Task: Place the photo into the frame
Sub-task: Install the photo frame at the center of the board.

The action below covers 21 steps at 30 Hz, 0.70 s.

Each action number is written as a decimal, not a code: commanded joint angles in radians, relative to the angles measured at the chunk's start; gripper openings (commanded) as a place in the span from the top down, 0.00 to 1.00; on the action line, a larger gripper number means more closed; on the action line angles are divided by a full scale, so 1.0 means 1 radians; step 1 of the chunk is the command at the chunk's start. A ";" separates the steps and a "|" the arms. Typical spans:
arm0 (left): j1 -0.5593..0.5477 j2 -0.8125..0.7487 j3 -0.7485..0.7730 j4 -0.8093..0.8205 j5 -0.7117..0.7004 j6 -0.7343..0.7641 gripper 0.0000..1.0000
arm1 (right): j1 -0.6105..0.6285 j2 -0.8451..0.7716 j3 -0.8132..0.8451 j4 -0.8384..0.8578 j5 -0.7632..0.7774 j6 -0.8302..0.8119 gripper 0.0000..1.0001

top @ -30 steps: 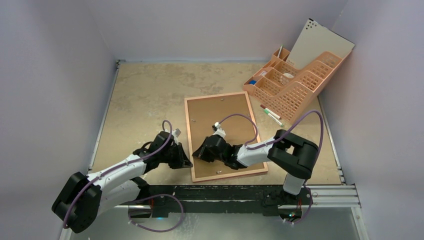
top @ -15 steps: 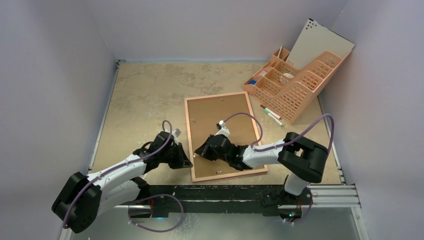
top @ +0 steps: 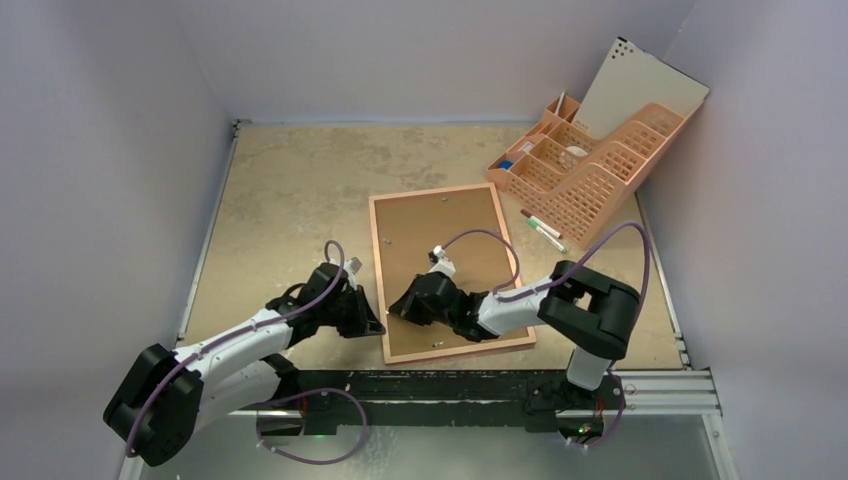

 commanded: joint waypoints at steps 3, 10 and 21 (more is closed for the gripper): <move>-0.001 0.014 -0.010 -0.062 -0.101 0.011 0.99 | 0.002 0.058 0.052 -0.057 -0.001 -0.004 0.98; -0.001 0.012 -0.010 -0.062 -0.100 0.011 0.99 | 0.002 0.085 0.092 -0.156 0.011 0.025 1.00; -0.001 0.014 -0.025 -0.041 -0.100 0.002 0.98 | 0.001 0.040 -0.009 0.135 0.042 0.018 0.92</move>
